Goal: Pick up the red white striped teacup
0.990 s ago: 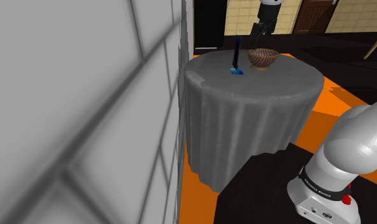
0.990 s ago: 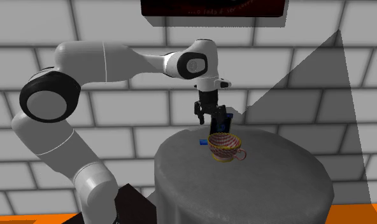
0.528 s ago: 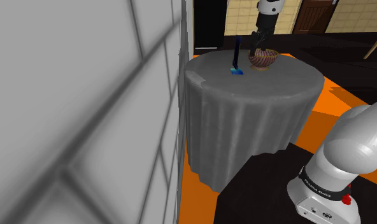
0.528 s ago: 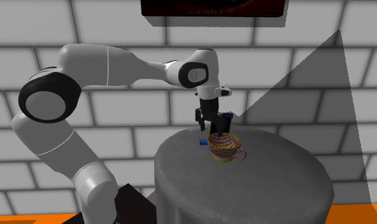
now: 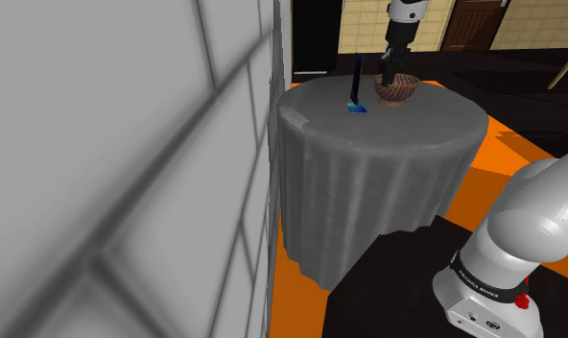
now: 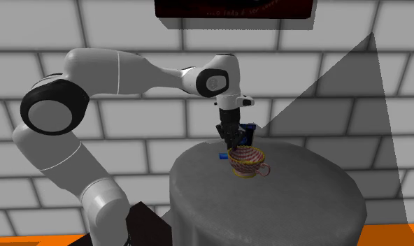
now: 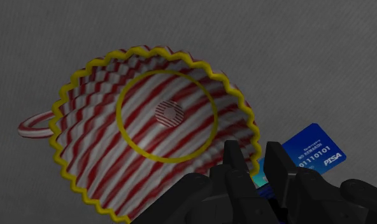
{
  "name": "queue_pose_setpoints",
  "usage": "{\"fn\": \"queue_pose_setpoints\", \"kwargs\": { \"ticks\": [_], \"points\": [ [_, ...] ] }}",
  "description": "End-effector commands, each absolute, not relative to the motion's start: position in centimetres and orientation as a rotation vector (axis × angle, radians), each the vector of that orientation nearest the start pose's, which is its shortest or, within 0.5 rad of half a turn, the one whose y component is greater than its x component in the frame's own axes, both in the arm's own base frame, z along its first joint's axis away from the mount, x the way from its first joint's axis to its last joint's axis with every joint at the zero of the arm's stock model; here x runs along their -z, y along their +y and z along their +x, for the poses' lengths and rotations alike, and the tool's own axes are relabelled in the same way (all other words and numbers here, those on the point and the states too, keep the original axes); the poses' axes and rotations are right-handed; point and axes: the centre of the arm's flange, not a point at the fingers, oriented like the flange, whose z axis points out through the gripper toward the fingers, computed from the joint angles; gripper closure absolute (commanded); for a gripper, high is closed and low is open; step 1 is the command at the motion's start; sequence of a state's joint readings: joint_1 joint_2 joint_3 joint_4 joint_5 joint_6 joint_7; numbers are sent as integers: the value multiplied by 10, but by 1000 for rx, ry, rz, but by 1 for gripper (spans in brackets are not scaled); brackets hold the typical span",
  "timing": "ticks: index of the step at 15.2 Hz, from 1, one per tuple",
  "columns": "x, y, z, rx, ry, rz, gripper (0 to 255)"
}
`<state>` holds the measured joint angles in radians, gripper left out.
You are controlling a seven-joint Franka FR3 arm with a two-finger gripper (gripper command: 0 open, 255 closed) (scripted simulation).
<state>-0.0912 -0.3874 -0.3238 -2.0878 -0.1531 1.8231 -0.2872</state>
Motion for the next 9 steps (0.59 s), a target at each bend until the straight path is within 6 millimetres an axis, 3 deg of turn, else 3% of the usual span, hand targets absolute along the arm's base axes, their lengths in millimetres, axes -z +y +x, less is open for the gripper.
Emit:
{"fn": "queue_pose_setpoints", "kwargs": {
  "ticks": [1, 3, 9],
  "points": [
    [-583, -213, 403, 143, 130, -3199, 255],
    [-582, -213, 403, 143, 130, -3199, 255],
    [-614, -213, 403, 143, 130, -3199, 255]
  ]
}}
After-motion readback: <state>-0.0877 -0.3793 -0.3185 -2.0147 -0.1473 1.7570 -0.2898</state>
